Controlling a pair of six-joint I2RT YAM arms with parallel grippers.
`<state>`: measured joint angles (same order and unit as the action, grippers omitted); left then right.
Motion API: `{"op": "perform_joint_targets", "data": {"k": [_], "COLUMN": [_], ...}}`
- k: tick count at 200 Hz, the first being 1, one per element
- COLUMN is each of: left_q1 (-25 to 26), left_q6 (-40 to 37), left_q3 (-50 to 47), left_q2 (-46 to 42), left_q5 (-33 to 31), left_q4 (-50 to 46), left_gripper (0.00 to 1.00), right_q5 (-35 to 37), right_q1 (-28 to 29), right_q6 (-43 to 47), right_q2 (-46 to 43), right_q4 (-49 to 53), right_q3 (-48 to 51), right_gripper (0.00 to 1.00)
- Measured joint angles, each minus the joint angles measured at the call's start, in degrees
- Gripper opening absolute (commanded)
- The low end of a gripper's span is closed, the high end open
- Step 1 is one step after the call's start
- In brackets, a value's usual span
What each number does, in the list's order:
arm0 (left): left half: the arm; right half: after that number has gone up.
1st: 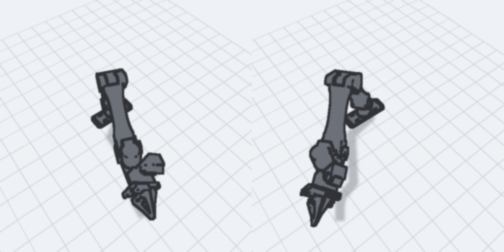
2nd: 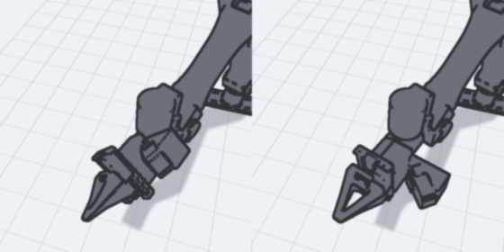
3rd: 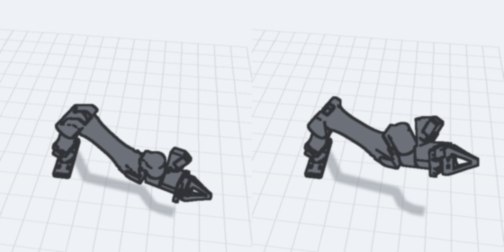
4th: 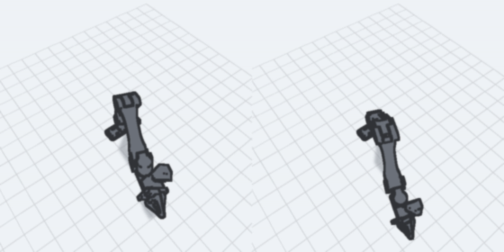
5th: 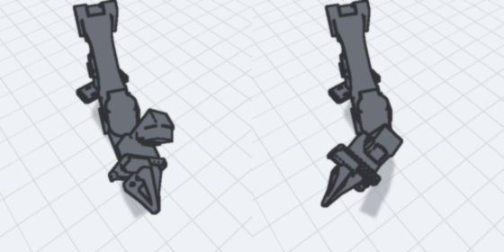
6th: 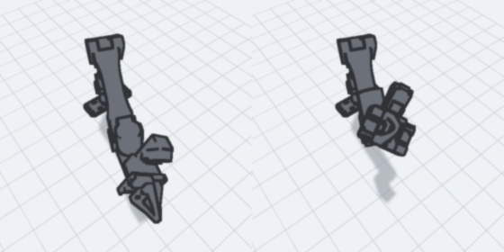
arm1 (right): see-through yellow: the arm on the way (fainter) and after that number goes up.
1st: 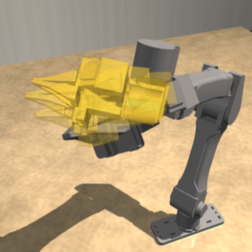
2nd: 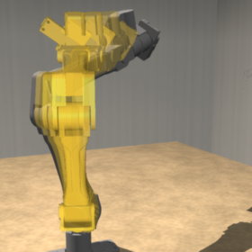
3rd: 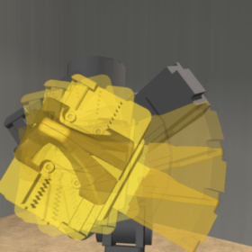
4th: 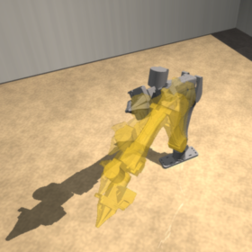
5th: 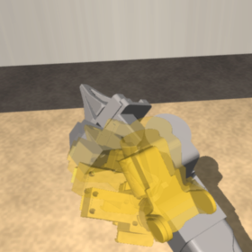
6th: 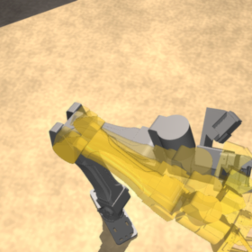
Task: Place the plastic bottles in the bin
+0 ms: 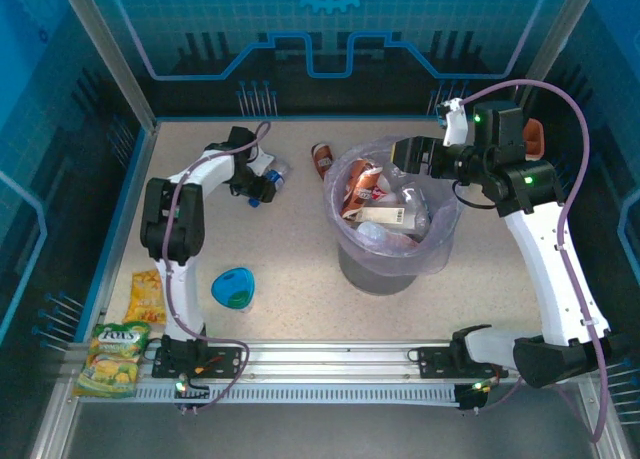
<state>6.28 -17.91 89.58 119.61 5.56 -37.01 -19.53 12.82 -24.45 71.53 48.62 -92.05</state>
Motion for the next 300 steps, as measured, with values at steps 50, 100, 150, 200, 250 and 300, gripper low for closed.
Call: {"op": "perform_joint_targets", "data": {"k": [50, 100, 150, 200, 250, 300], "left_q1": [0.00, 4.83, 14.67, 17.77, 18.64, 18.67], "left_q6": [4.61, 15.21, 22.23, 23.65, 23.65, 24.37], "left_q3": [-6.73, -20.26, -27.69, -27.98, -27.98, -27.96], "left_q2": [-13.66, -36.83, -50.14, -53.70, -53.66, -53.68], "left_q5": [1.62, 9.01, 11.85, 11.91, 11.87, 11.91], "left_q4": [3.10, 14.67, 22.43, 24.11, 23.91, 23.98], "left_gripper": [0.51, 0.50, 0.50, 0.50, 0.48, 0.60], "right_q5": [1.05, 2.21, 3.10, 2.89, 1.16, 1.01], "right_q1": [4.79, 13.05, 19.26, 21.29, 21.79, 21.99], "right_q6": [0.31, 0.55, 1.57, 1.95, 1.49, 1.51], "right_q2": [3.65, 11.61, 23.15, 31.04, 33.29, 33.27], "right_q4": [-0.24, -3.21, -3.21, -0.07, 1.09, 0.39], "right_q3": [-5.95, -13.99, -24.57, -32.09, -32.92, -32.92], "right_gripper": [0.78, 0.83, 1.00, 0.91, 0.65, 0.41]}}
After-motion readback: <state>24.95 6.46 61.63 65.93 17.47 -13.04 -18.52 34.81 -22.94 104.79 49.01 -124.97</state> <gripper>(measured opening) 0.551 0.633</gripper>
